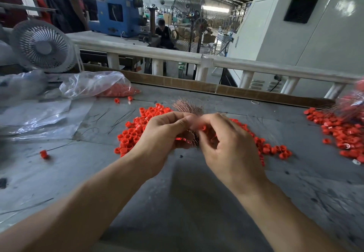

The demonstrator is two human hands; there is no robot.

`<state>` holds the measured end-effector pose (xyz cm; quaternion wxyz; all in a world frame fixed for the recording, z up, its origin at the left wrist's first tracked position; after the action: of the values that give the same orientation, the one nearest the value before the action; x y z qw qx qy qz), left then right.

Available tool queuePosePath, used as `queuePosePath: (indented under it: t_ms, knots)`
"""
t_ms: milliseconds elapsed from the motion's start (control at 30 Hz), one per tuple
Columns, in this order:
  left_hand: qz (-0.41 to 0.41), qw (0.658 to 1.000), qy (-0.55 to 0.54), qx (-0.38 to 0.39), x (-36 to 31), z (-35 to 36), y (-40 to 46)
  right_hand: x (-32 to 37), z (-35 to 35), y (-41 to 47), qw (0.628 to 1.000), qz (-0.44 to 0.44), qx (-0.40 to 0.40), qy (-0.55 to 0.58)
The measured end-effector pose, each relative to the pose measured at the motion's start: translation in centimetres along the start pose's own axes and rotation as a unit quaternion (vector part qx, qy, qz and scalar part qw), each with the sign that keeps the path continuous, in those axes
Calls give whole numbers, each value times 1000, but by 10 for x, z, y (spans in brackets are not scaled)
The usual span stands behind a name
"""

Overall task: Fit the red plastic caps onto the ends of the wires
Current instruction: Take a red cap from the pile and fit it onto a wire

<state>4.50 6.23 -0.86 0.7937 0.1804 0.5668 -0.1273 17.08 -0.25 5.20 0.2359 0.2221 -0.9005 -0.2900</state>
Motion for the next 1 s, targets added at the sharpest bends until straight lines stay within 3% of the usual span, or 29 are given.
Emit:
queuePosePath:
  t_ms: [367, 633, 833, 1000]
  knots:
    - [16, 998, 54, -38, -2, -9, 0, -8, 11, 0, 998, 5, 33, 52]
    - [3, 995, 90, -51, -4, -10, -2, -13, 8, 1, 999, 13, 36, 10]
    - [-6, 993, 102, -62, -5, -11, -3, -66, -22, -1, 984, 155, -19, -87]
    - [-2, 988, 144, -56, -6, -10, -4, -136, -47, -20, 924, 342, 22, -171]
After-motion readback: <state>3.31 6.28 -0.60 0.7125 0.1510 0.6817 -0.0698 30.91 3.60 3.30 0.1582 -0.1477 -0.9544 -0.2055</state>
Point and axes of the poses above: each hand's wrist, its own y-axis towards the middle knuckle, its own z-axis out of the palm, x = y × z, the point moved 9 cm from there along y, towards the middle knuckle, and after that the axes turned 12 degrees about x, right-handed, at the moved point
